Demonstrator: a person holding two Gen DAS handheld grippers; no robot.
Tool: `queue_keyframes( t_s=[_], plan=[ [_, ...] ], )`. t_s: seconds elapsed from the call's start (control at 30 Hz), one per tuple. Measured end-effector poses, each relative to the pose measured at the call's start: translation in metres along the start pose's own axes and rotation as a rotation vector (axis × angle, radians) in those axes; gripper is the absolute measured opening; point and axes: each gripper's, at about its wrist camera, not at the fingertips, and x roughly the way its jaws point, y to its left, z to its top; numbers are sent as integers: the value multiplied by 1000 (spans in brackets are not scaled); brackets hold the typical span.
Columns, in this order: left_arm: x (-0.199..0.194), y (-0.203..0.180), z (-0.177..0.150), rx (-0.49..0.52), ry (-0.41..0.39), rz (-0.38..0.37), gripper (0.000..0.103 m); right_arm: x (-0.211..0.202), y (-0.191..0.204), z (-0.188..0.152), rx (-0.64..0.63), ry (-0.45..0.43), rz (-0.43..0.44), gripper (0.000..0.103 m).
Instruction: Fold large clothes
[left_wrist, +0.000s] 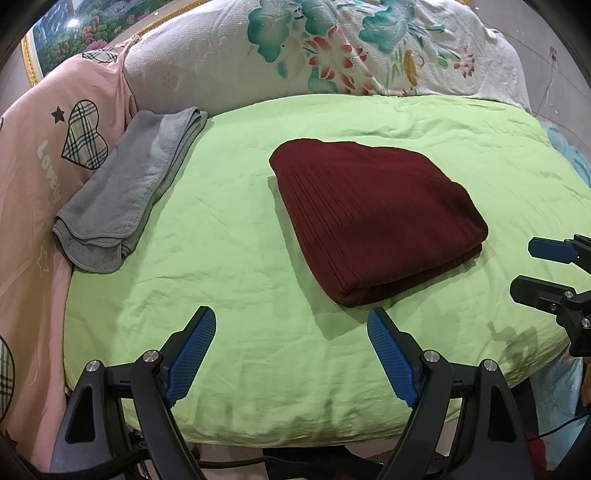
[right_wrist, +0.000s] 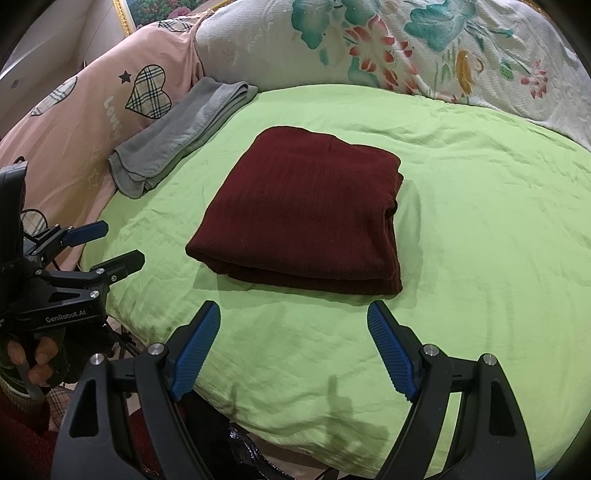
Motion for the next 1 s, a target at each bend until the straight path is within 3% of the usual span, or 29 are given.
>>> queue_keyframes(
  t_s=[1.0],
  plan=[
    [5,-9,7,-1,9,-2,85,4,1,11,-4,-6,15,82]
  ],
)
